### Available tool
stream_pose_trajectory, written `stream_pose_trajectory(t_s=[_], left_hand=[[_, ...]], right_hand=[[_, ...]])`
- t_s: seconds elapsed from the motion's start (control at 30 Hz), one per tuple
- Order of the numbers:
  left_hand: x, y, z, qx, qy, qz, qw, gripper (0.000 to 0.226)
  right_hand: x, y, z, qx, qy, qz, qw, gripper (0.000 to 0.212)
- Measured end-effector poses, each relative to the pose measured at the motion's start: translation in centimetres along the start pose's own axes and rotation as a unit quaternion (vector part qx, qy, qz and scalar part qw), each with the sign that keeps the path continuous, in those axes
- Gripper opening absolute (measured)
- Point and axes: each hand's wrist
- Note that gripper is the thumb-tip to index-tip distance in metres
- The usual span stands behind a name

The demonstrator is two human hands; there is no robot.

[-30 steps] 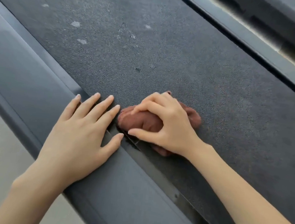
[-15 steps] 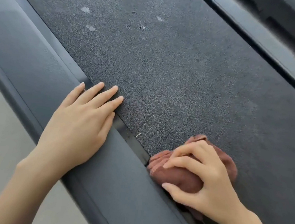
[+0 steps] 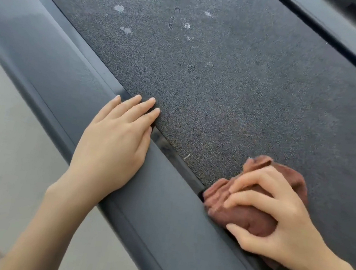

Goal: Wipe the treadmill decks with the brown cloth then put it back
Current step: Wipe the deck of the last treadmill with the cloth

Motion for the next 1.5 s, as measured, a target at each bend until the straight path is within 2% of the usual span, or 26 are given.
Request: stream_pose_trajectory(t_s=[0.1, 0.37, 0.5, 0.63, 0.77, 0.87, 0.97, 1.07, 1.13, 1.33, 1.43, 1.5], left_hand=[[0.1, 0.2, 0.1, 0.003, 0.003, -0.005, 1.0, 0.048], [0.1, 0.0, 0.2, 0.02, 0.006, 0.006, 1.0, 0.049], [0.1, 0.1, 0.1, 0.018, 0.002, 0.014, 1.0, 0.05], [0.4, 0.2, 0.1, 0.007, 0.002, 0.019, 1.0, 0.053], [2.2, 0.1, 0.5, 0.016, -0.033, 0.028, 0.999, 0.061], [2.9, 0.0, 1.1, 0.055, -0.046, 0.04, 0.997, 0.07], [2.6, 0.0, 1.4, 0.057, -0.04, 0.043, 0.997, 0.07], [2.6, -0.2, 1.2, 0.05, -0.034, 0.041, 0.997, 0.069], [2.6, -0.1, 1.1, 0.044, -0.041, 0.041, 0.997, 0.068], [2.7, -0.4, 1.4, 0.042, -0.028, 0.034, 0.998, 0.064], [2.7, -0.4, 1.7, 0.037, -0.018, 0.033, 0.999, 0.063], [2.7, -0.3, 1.6, 0.035, -0.018, 0.031, 0.999, 0.063]], right_hand=[[-0.7, 0.2, -0.3, -0.012, 0.004, 0.007, 1.0, 0.02], [11.4, -3.6, 3.6, -0.024, 0.061, 0.024, 0.998, 0.025], [6.8, -2.9, 2.5, -0.021, 0.057, 0.026, 0.998, 0.026], [-1.3, -1.5, 0.6, -0.037, 0.064, 0.073, 0.995, 0.025], [-0.1, -0.9, 0.6, -0.081, 0.078, 0.088, 0.99, 0.028], [5.6, 0.5, 0.4, -0.078, 0.128, 0.149, 0.977, 0.031], [11.5, 2.8, 0.1, -0.094, 0.196, 0.252, 0.943, 0.03], [13.9, 3.7, 0.5, -0.117, 0.204, 0.319, 0.918, 0.036], [12.3, 2.7, 0.6, -0.105, 0.183, 0.311, 0.926, 0.04], [3.7, -2.4, 2.6, -0.069, 0.152, 0.18, 0.969, 0.036], [5.7, -1.3, 2.1, -0.081, 0.123, 0.156, 0.977, 0.034], [8.8, 0.1, 1.5, -0.081, 0.136, 0.151, 0.976, 0.032]])
Point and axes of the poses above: each hand's wrist, its own x-axis towards the middle knuckle, its own z-axis out of the palm, y = z × x, and after that the axes turned 6 degrees about z, right-handed
